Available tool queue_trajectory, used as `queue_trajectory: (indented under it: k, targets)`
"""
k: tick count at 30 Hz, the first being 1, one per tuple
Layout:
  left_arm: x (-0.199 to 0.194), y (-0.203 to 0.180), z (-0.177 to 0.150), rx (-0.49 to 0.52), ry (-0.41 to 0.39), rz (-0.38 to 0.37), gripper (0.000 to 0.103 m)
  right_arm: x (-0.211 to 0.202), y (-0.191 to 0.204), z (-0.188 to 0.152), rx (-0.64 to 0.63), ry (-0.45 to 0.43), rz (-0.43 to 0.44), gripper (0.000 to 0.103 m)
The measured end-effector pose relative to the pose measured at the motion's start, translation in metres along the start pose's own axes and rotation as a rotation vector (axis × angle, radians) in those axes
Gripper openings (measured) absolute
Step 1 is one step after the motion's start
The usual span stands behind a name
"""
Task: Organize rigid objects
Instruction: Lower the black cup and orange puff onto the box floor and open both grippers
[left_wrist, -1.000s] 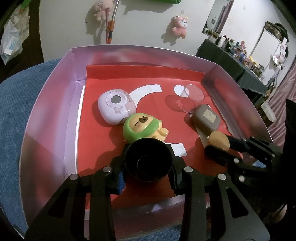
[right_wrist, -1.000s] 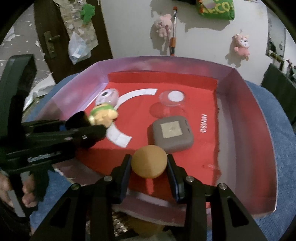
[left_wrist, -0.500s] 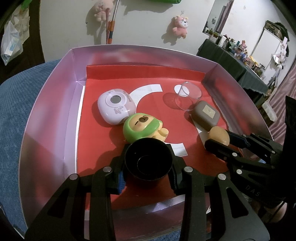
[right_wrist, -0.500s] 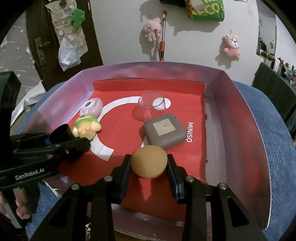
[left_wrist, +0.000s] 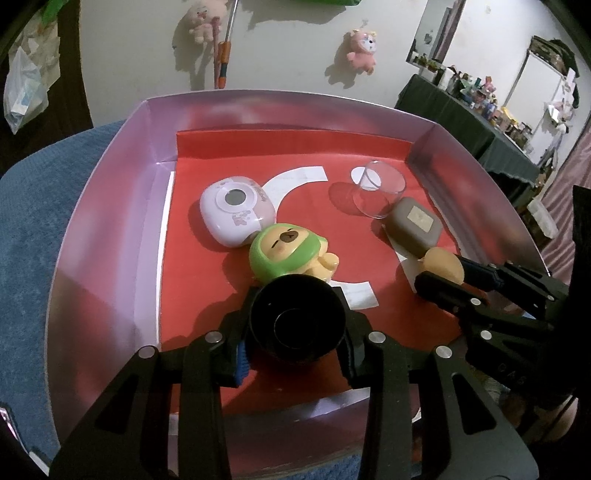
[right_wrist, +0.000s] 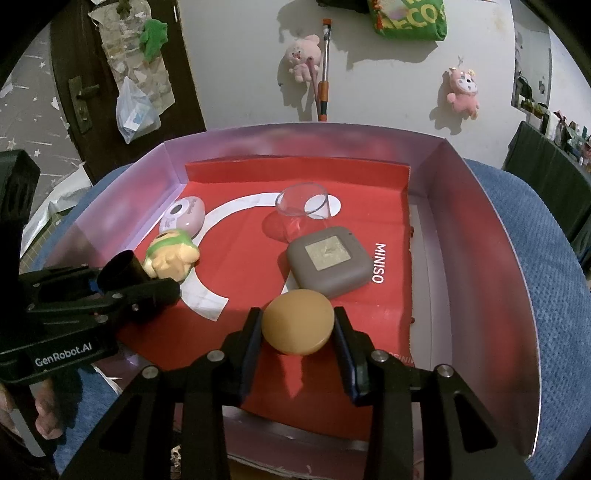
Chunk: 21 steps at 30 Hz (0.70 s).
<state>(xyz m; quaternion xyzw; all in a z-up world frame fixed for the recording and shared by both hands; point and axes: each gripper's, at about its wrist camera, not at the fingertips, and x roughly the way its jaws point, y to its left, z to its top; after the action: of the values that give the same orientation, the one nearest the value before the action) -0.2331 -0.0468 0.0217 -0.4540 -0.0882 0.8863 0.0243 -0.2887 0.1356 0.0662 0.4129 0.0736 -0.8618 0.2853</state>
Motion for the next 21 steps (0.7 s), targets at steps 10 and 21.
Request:
queue_trajectory:
  k: [10, 21]
  targets:
    - [-0.005, -0.001, 0.0, 0.008, -0.023, 0.053, 0.042, -0.004, -0.001, -0.001, 0.01, -0.01, 0.012, 0.048]
    - [-0.018, -0.005, -0.003, 0.028, -0.054, 0.067, 0.066, -0.022, 0.003, -0.001, 0.007, -0.055, 0.034, 0.066]
